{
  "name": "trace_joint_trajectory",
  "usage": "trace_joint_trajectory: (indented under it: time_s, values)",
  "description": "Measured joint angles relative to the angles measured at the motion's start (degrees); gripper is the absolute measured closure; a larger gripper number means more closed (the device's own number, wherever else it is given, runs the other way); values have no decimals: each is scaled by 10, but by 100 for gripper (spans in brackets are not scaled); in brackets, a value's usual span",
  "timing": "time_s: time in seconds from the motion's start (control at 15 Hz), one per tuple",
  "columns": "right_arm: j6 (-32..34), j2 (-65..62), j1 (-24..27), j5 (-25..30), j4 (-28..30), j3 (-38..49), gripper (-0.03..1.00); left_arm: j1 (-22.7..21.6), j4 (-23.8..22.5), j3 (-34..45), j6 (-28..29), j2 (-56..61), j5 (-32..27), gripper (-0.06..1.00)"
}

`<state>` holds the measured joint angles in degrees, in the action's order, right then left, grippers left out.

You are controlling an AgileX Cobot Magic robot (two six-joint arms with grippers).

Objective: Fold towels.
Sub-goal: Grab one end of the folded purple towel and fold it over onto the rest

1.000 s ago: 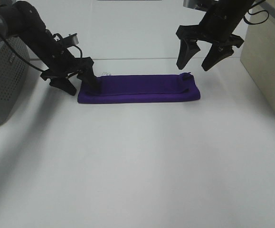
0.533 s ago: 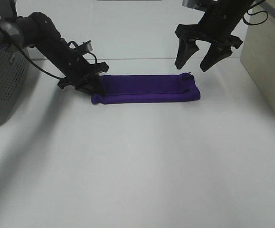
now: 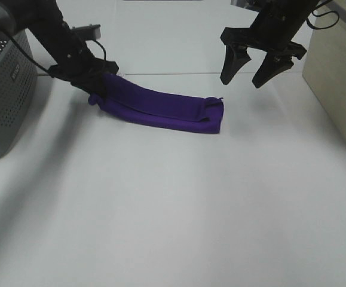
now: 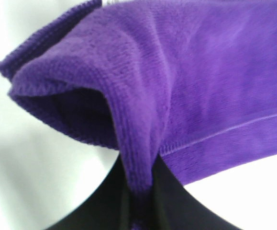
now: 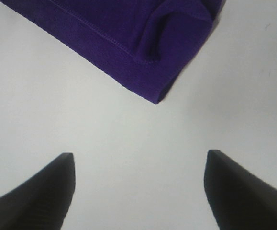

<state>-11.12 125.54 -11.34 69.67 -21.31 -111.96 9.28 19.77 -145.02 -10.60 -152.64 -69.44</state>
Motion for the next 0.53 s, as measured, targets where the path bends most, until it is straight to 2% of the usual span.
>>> trace_joint_trajectory:
  time_s: [0.2, 0.33, 0.53]
  values:
    - [0, -32, 0, 1, -1, 0, 23, 23, 54, -4, -30, 24, 1, 91]
    - [2, -55, 0, 1, -1, 0, 23, 61, 82, -4, -40, 17, 1, 91]
    - [2, -88, 0, 1, -1, 0, 23, 112, 105, -4, -40, 3, 36, 91]
